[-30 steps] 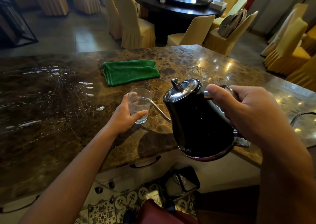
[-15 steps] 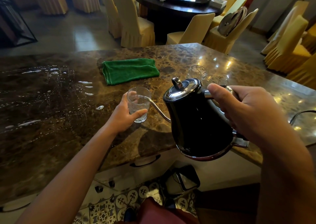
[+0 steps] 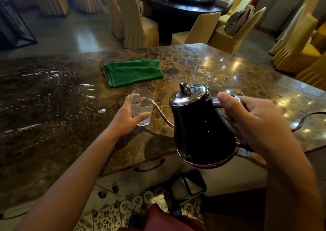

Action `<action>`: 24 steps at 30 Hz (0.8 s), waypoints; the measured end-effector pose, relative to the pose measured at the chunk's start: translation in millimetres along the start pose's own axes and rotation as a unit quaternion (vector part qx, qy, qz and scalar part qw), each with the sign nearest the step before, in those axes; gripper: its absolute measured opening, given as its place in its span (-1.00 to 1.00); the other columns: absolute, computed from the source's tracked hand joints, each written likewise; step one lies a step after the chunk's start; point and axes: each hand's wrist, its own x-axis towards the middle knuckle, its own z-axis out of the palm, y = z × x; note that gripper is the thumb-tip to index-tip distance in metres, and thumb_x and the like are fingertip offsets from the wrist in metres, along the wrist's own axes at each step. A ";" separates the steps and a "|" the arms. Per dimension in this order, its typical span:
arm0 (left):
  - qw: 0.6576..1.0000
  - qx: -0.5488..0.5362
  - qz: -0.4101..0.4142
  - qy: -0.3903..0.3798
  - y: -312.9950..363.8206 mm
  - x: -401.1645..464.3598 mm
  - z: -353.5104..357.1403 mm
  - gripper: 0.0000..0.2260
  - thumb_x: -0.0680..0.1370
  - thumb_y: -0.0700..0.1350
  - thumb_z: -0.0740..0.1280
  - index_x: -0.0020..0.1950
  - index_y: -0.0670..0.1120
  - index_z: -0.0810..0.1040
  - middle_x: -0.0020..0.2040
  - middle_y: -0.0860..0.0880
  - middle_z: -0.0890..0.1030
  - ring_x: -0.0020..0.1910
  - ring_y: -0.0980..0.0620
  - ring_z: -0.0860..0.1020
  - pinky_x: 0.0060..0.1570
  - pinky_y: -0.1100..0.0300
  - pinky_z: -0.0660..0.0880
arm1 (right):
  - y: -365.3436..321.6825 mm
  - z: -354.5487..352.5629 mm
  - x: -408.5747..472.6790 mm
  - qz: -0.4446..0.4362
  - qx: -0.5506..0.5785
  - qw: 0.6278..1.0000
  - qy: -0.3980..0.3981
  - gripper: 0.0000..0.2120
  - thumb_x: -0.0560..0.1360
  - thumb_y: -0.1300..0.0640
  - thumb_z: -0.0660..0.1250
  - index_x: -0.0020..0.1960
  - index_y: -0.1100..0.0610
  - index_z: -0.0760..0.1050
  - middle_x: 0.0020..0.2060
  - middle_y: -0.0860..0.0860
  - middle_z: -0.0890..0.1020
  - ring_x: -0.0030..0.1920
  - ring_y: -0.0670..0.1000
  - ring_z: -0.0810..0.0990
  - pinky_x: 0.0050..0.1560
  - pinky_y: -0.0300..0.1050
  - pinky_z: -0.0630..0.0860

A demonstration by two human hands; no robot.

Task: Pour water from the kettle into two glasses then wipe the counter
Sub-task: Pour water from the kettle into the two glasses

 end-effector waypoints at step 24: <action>0.998 -0.046 0.004 0.033 4.4 -4.7 10.1 -0.23 0.43 0.02 0.51 0.56 -0.01 0.24 0.41 0.03 0.49 0.35 0.18 0.52 0.24 0.26 0.54 | 71.6 47.8 -50.9 0.143 0.333 0.919 0.157 -0.52 0.69 0.09 0.22 -0.40 0.15 0.44 -0.60 -0.08 0.41 -0.58 -0.09 0.36 -0.50 -0.26 0.34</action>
